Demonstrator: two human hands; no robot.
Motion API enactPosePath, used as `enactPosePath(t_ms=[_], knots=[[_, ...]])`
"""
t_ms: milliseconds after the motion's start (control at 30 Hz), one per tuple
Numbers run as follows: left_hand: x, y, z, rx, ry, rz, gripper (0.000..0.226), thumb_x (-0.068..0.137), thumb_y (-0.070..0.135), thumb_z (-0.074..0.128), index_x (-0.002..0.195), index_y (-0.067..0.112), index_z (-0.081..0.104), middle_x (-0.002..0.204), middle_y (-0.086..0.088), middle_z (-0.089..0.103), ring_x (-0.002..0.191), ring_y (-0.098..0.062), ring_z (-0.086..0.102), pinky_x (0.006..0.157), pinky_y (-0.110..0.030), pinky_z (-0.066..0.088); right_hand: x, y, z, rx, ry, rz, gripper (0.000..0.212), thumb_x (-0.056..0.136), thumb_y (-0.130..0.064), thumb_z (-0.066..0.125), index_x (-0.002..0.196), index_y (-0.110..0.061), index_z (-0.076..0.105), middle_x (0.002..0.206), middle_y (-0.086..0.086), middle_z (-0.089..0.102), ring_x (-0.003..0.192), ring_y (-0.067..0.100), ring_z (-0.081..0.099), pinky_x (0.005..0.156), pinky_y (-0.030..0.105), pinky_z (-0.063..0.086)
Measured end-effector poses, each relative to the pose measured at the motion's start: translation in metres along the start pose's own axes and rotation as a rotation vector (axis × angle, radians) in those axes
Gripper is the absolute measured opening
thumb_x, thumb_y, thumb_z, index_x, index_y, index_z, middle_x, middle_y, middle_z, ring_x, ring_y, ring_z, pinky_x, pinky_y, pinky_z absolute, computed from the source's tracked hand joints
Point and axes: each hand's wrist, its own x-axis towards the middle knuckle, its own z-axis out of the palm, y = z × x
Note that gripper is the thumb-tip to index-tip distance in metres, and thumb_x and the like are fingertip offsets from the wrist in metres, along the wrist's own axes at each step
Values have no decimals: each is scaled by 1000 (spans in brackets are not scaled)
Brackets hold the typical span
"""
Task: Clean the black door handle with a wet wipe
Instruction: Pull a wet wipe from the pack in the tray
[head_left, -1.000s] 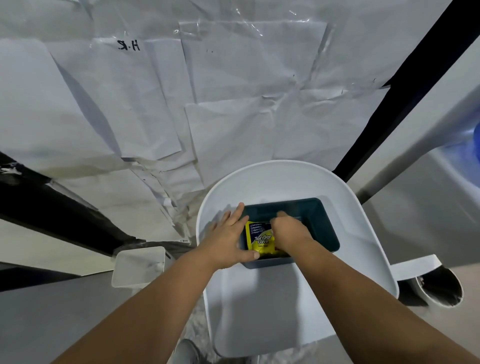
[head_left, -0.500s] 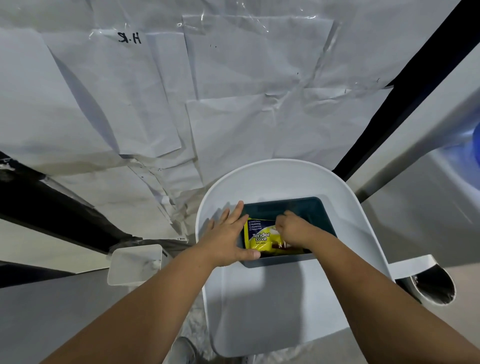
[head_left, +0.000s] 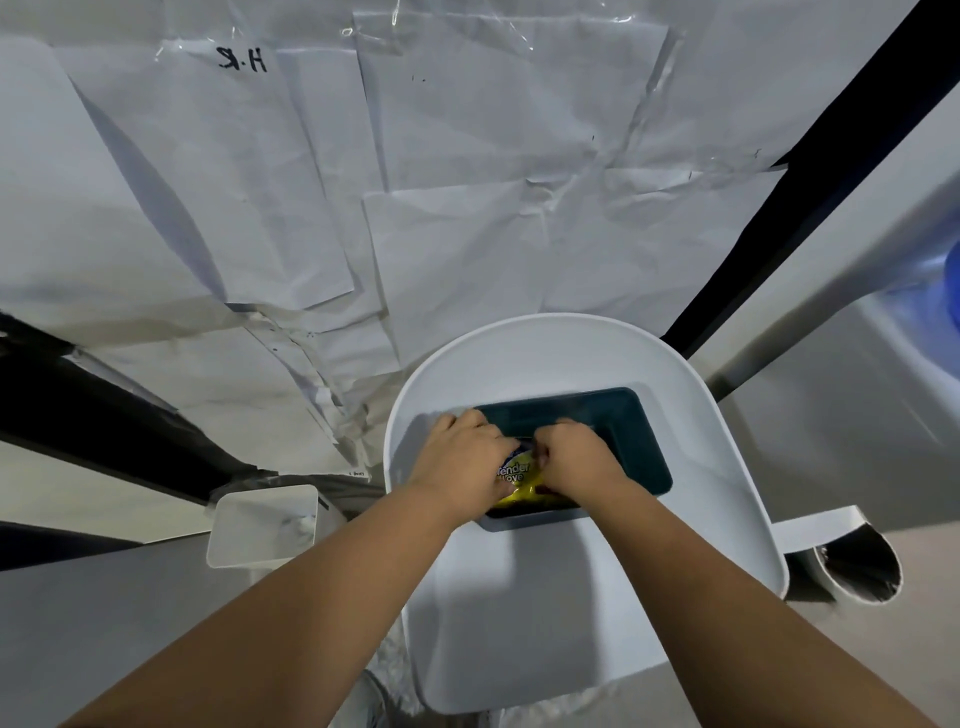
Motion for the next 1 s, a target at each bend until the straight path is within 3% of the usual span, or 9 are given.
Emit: enactPosePath(t_ms=[100,200,333,433,500,567,733,867,1000], knots=[[4,1,11,-3,-132,-80,29,88,34,56,114,36,68,109,15,66,135,-19,25,114,-55,4,-2,-2,-1,-8,-28,18,10,81,-7,57,90,-12,60,92,9,62,78,22,57,65,29,45],[9,1,16,56,-207,-108,26,80,27,55,97,34,73,96,15,68,130,-17,26,110,-61,-11,-3,-1,-5,-2,-47,46,16,84,-7,58,99,-9,57,94,11,63,77,21,53,64,29,41],[13,1,14,139,-253,-105,25,81,32,55,97,33,73,95,14,67,125,-18,29,109,-60,-3,-2,0,-10,105,-69,105,10,90,-15,54,99,-10,54,89,9,57,77,21,52,64,29,40],[13,2,13,165,-264,-90,24,83,35,55,98,32,72,94,14,66,121,-18,31,110,-57,7,-2,-2,-4,145,-95,83,14,90,-20,53,101,-12,54,97,7,51,81,20,52,67,30,42],[13,2,12,183,-281,-92,23,82,35,55,98,32,72,91,14,65,116,-18,32,108,-57,10,-1,-2,0,94,-97,48,7,86,-17,55,92,-15,55,100,7,52,79,20,51,65,28,41],[14,4,12,204,-304,-97,24,81,35,56,99,33,71,89,14,64,111,-18,31,105,-58,12,-1,0,-3,82,-99,86,4,85,-13,55,84,-16,52,90,7,55,75,20,51,59,26,36],[16,4,12,226,-314,-103,22,79,33,54,93,32,71,86,13,62,106,-18,30,103,-61,11,-3,6,-10,263,-61,205,22,97,-16,36,108,-10,54,89,6,55,78,20,52,63,27,37],[15,5,10,221,-305,-108,21,80,31,52,91,30,70,86,12,62,107,-18,30,104,-61,10,-2,6,-18,401,-89,286,16,97,-17,36,103,-5,45,95,14,54,79,22,50,60,30,39],[13,5,9,223,-283,-100,19,80,29,52,89,29,69,87,12,63,111,-18,32,103,-61,10,-4,10,-19,626,42,312,22,100,-26,30,106,-11,46,101,13,55,85,22,53,78,41,52]])
